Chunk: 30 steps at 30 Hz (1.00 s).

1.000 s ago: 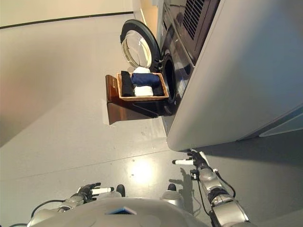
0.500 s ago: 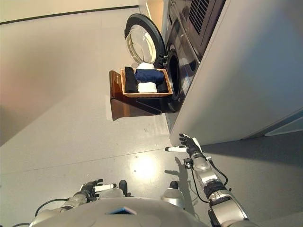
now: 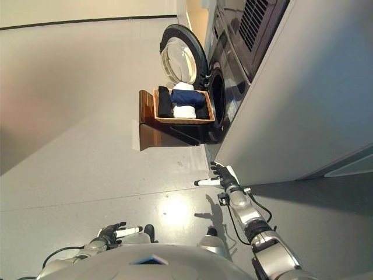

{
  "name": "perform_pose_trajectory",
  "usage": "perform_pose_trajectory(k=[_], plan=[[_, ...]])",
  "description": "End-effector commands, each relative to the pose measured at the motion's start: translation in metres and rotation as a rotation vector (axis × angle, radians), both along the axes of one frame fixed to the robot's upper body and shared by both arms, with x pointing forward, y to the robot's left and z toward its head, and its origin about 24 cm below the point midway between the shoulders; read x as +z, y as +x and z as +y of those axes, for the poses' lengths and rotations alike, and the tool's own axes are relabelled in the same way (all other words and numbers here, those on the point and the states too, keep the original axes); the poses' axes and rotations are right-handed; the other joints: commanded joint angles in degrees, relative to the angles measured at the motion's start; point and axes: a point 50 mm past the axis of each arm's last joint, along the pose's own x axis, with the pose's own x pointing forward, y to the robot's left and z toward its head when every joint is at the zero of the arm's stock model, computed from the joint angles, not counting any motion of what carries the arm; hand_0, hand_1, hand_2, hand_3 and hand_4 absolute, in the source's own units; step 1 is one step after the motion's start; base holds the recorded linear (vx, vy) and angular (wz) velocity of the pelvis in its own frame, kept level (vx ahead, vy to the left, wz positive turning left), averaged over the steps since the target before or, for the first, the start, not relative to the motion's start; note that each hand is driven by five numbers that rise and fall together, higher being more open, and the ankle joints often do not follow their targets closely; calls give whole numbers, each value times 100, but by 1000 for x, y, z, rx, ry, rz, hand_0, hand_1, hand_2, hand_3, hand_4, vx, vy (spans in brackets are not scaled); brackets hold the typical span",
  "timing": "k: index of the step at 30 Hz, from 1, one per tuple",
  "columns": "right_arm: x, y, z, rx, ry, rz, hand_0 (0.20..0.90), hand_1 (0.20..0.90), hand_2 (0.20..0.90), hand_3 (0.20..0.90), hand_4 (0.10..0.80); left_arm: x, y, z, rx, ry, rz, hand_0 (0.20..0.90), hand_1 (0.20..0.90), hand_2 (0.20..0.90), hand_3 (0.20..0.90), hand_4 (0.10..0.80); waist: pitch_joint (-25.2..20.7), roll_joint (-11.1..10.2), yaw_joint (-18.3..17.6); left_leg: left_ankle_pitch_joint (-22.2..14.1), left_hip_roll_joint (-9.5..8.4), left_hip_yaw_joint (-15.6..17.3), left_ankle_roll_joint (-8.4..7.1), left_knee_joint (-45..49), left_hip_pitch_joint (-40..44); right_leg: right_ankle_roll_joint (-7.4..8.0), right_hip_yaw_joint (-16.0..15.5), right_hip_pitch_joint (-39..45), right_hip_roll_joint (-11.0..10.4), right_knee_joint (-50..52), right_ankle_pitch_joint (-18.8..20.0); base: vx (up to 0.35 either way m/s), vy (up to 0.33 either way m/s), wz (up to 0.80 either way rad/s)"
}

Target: Pick up the clothes and place them into the washing machine

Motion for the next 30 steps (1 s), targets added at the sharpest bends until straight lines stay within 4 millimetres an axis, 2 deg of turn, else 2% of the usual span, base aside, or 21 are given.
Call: perform_pose_trajectory(k=[1, 4, 5, 6, 9, 12, 17, 19, 22, 26, 30], plan=[[34, 36, -12, -46, 43, -208, 900, 900, 900, 900, 800, 0, -1, 4, -66, 45, 45, 900, 900, 900, 900, 800, 187, 183, -19, -471, -706, 413, 381, -18, 208, 46, -28, 9, 127, 710, -540, -3, 146, 1], [35, 33, -20, -80, 46, -214, 900, 900, 900, 900, 800, 2, 6, 8, -80, 57, 29, 900, 900, 900, 900, 800, 292, 247, -56, -442, -773, 357, 511, -18, 219, 16, 84, -377, 52, 1558, -612, -12, 148, 2], [35, 33, -21, -83, 46, -214, 900, 900, 900, 900, 800, 3, 8, 10, -84, 62, 22, 900, 900, 900, 900, 800, 345, 265, -71, -423, -794, 332, 561, -18, 238, -14, 149, -571, 34, 1945, -516, -30, 159, 8], [37, 34, -21, -85, 47, -224, 900, 900, 900, 900, 800, 4, 11, 12, -91, 69, 13, 900, 900, 900, 900, 800, 431, 295, -117, -413, -814, 302, 617, -17, 252, -66, 239, -778, 50, 2344, -355, -38, 161, 9], [38, 34, -22, -101, 55, -236, 900, 900, 900, 900, 800, 5, 13, 16, -98, 84, 11, 900, 900, 900, 900, 800, 554, 354, -188, -436, -848, 304, 666, -18, 344, -155, 406, -1297, 146, 2982, -245, 17, 139, 0], [35, 29, -28, -116, 50, -217, 900, 900, 900, 900, 800, 6, 13, 18, -108, 87, 15, 900, 900, 900, 900, 800, 617, 375, -263, -526, -913, 211, 690, 14, 502, -182, 501, -1584, 249, 2639, -155, 100, 48, -8], [35, 27, -33, -139, 42, -212, 900, 900, 900, 900, 800, 6, 14, 19, -114, 97, 15, 900, 900, 900, 900, 800, 727, 251, -452, -704, -1009, -29, 594, -18, 747, 118, 888, -1933, 114, 944, 729, 139, -43, 15], [34, 26, -32, -144, 39, -208, 900, 900, 900, 900, 800, 6, 16, 18, -113, 97, 12, 900, 900, 900, 900, 800, 767, 219, -510, -768, -966, -97, 533, -18, 831, 193, 841, -2092, 43, 508, 937, 146, -59, 61], [30, 22, -34, -152, 36, -184, 900, 900, 900, 900, 800, 6, 12, 18, -109, 93, 23, 900, 900, 900, 900, 800, 748, 125, -557, -883, -963, -247, 480, -18, 957, 263, 705, -2100, 67, 152, 1075, 183, -76, 22], [24, 12, -40, -164, 26, -149, 900, 900, 900, 900, 800, 4, 5, 16, -106, 82, 46, 900, 900, 900, 900, 800, 650, 1, -608, -1049, -962, -491, 427, -18, 1129, 244, 593, -2026, 179, 235, 1167, 213, -119, 20], [17, 4, -42, -171, 20, -112, 900, 900, 900, 900, 800, 3, 0, 14, -97, 76, 68, 900, 900, 900, 900, 800, 466, 15, -644, -1142, -795, -680, 297, -18, 1202, 28, 349, -1921, 331, 633, 794, 213, -177, 55]])
